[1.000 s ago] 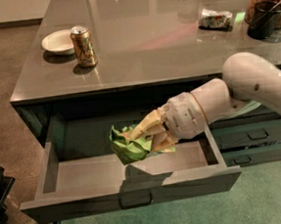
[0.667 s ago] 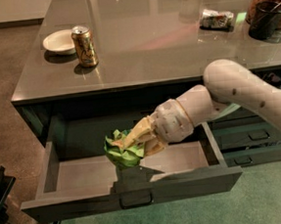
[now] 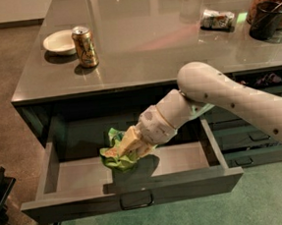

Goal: Place green rice chip bag into top drawer

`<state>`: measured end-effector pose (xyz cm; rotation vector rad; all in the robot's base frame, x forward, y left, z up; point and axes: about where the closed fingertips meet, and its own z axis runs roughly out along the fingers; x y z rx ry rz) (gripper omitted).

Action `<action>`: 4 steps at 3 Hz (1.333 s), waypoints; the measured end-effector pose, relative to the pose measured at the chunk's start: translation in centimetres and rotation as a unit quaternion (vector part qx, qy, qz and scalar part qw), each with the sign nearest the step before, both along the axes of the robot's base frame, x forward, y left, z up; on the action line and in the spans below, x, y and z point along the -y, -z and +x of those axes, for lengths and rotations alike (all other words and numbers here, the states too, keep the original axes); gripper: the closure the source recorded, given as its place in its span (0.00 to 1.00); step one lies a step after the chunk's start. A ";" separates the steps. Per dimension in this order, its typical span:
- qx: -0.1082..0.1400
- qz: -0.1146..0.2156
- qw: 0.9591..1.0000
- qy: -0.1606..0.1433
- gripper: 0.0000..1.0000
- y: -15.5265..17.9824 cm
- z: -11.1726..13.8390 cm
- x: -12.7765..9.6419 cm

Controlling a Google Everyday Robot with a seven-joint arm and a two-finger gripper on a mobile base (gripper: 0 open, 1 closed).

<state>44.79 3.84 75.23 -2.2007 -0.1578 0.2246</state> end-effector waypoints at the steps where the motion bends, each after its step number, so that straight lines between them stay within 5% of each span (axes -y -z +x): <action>1: 0.057 -0.045 0.997 0.023 1.00 2.7 2.4 0.4; 2: 0.057 -0.045 0.997 0.023 1.00 2.7 2.4 0.4; 4: 0.113 -0.086 0.989 0.038 1.00 3.9 4.4 1.2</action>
Offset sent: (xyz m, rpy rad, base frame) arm 0.0159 -0.0033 -0.0219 -0.0736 -0.0809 -0.0270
